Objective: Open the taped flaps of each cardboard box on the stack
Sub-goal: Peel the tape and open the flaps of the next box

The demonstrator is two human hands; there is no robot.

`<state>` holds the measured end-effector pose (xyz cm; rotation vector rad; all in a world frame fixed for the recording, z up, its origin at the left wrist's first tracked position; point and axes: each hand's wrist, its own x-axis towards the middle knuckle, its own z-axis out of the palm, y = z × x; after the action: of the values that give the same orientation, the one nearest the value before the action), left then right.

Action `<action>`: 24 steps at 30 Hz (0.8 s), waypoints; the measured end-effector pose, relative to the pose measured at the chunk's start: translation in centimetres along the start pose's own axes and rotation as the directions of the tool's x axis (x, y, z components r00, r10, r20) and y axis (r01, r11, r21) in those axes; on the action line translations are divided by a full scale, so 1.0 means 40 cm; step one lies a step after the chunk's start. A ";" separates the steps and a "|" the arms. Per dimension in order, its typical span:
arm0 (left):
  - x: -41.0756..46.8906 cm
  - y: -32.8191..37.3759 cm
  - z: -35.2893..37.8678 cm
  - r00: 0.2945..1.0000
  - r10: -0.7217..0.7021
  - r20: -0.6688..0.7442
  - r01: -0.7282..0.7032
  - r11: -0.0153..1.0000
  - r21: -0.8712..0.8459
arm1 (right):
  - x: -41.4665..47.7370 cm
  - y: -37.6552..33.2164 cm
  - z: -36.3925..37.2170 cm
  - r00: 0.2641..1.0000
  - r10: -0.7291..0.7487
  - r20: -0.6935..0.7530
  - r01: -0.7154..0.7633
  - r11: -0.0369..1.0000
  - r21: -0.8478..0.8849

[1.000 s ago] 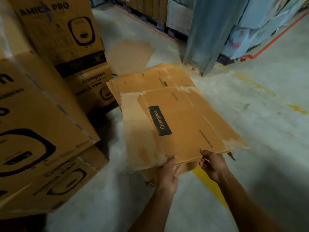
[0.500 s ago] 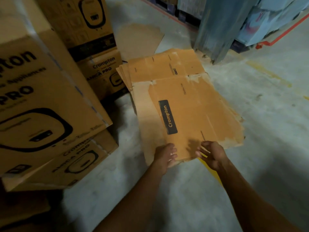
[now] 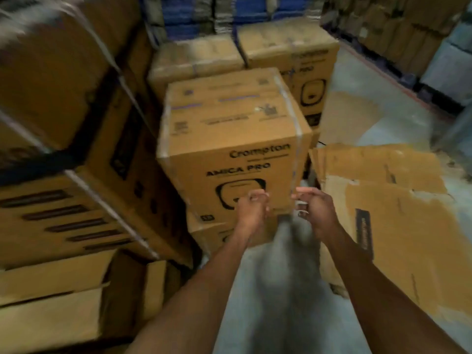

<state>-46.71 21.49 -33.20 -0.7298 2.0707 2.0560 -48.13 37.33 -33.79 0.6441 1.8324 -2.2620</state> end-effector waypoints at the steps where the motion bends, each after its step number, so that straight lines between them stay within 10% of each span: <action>1: -0.022 0.034 -0.070 0.998 0.038 -0.055 -0.038 0.999 0.000 | -0.031 -0.022 0.064 0.999 -0.012 0.043 0.013 1.000 -0.026; 11: -0.385 0.094 -0.636 0.813 0.175 -0.555 -0.243 0.969 -0.050 | -0.364 -0.017 0.546 0.825 0.048 0.563 0.107 0.965 -0.238; 24: -0.789 -0.321 -0.863 0.327 -0.183 -0.927 -0.102 0.969 -0.227 | -0.697 0.340 0.747 0.483 0.405 0.777 0.215 0.805 -0.553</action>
<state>-5.45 -3.73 -29.41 -2.5513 2.0810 2.0369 -24.75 1.42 -29.43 -0.4801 1.6364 -1.2772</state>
